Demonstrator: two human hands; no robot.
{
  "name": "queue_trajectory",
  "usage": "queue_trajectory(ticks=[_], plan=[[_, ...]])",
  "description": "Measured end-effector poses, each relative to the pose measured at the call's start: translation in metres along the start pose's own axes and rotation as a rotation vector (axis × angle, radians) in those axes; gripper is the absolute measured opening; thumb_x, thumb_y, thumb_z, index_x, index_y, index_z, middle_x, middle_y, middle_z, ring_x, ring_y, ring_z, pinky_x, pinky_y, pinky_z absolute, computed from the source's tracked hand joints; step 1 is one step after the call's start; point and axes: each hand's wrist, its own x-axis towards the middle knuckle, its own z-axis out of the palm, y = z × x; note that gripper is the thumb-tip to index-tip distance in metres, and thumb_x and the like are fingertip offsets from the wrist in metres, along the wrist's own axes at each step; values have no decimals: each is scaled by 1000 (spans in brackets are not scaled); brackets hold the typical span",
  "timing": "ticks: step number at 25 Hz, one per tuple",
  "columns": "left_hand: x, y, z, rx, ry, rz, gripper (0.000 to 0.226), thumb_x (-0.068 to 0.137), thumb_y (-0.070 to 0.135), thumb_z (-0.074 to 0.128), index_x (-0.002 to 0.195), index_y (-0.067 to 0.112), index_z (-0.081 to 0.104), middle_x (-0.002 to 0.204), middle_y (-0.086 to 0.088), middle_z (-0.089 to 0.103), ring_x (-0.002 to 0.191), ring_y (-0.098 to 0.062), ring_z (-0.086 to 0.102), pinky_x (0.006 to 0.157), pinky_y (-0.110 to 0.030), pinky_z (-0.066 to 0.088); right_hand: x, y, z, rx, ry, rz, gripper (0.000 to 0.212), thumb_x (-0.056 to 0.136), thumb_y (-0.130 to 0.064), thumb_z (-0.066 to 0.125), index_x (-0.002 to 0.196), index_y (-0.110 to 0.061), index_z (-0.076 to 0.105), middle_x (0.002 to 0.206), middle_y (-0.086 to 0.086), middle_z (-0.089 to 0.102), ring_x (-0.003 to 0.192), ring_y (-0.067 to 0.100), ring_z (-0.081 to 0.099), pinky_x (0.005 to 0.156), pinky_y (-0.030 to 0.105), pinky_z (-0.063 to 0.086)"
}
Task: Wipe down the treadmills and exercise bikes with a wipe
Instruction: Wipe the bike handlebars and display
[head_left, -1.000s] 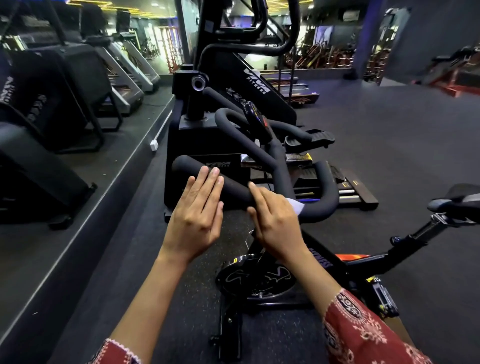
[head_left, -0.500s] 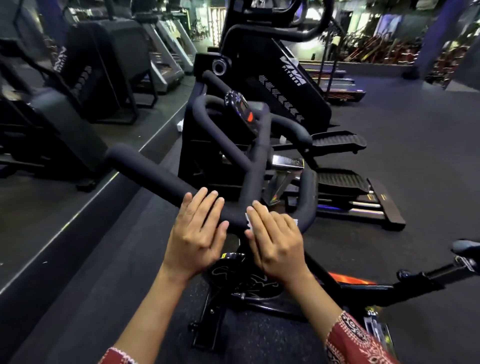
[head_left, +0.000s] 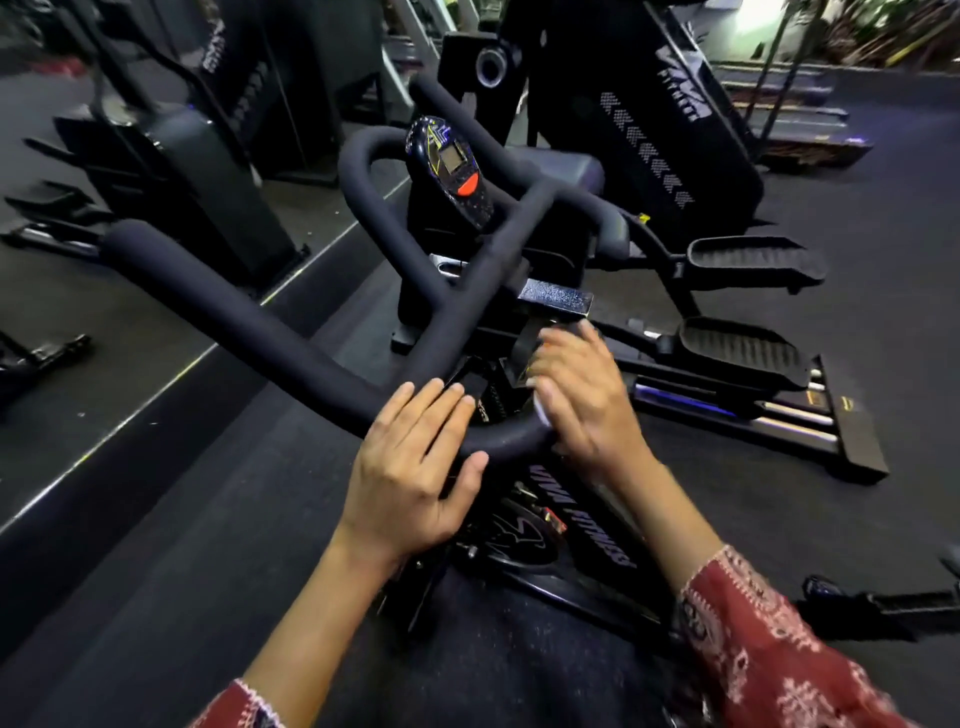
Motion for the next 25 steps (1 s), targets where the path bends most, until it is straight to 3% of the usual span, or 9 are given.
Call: queue_trajectory(ticks=[4, 7, 9, 13, 16, 20, 22, 25], plan=[[8, 10, 5, 85, -2, -59, 47, 97, 33, 39, 104, 0, 72, 112, -14, 69, 111, -30, 62, 104, -42, 36, 19, 11, -4, 140, -7, 217, 36, 98, -21, 40, 93, 2, 66, 103, 13, 65, 134, 24, 36, 118, 31, 6], [9, 14, 8, 125, -3, -77, 48, 98, 34, 38, 101, 1, 73, 109, -13, 70, 110, -31, 63, 102, -43, 38, -20, -31, 6, 113, 0, 13, 47, 103, -28, 35, 90, 2, 68, 96, 13, 66, 117, 25, 50, 116, 38, 17], [9, 13, 8, 138, -5, -62, 49, 98, 34, 37, 101, 1, 73, 109, -13, 70, 109, -31, 63, 102, -43, 38, -19, -18, 5, 95, 14, -98, 47, 103, -27, 34, 91, 3, 69, 95, 14, 67, 107, 26, 55, 113, 38, 25], [8, 14, 8, 137, 9, -62, 47, 97, 33, 39, 100, 1, 73, 107, -13, 70, 110, -31, 62, 103, -42, 36, 21, 29, -4, 195, 18, 122, 34, 98, -17, 40, 89, 3, 66, 93, 14, 64, 111, 33, 54, 114, 38, 25], [8, 14, 9, 146, 11, -56, 48, 98, 33, 37, 100, 1, 73, 106, -13, 71, 110, -31, 62, 103, -42, 37, -6, -7, 8, 203, 77, 225, 37, 100, -21, 40, 96, 4, 67, 106, 14, 64, 129, 23, 42, 120, 40, 9], [7, 12, 10, 154, 11, -38, 48, 98, 33, 37, 100, 1, 73, 105, -12, 71, 109, -30, 61, 101, -42, 38, -19, -15, 10, 113, 95, -84, 48, 102, -27, 35, 88, 3, 69, 91, 14, 67, 101, 25, 55, 111, 37, 26], [7, 12, 10, 149, 13, -41, 48, 98, 33, 37, 100, 1, 73, 104, -12, 71, 108, -31, 62, 101, -43, 39, 7, 15, 5, 91, 79, -29, 44, 100, -26, 38, 83, 1, 68, 84, 12, 65, 92, 27, 56, 107, 38, 30], [7, 13, 11, 143, 21, -47, 49, 99, 33, 36, 100, 1, 73, 103, -11, 71, 109, -30, 61, 101, -42, 38, 15, 19, 5, 155, 122, 139, 33, 93, -20, 42, 80, 0, 65, 84, 9, 62, 95, 29, 55, 111, 39, 25]])
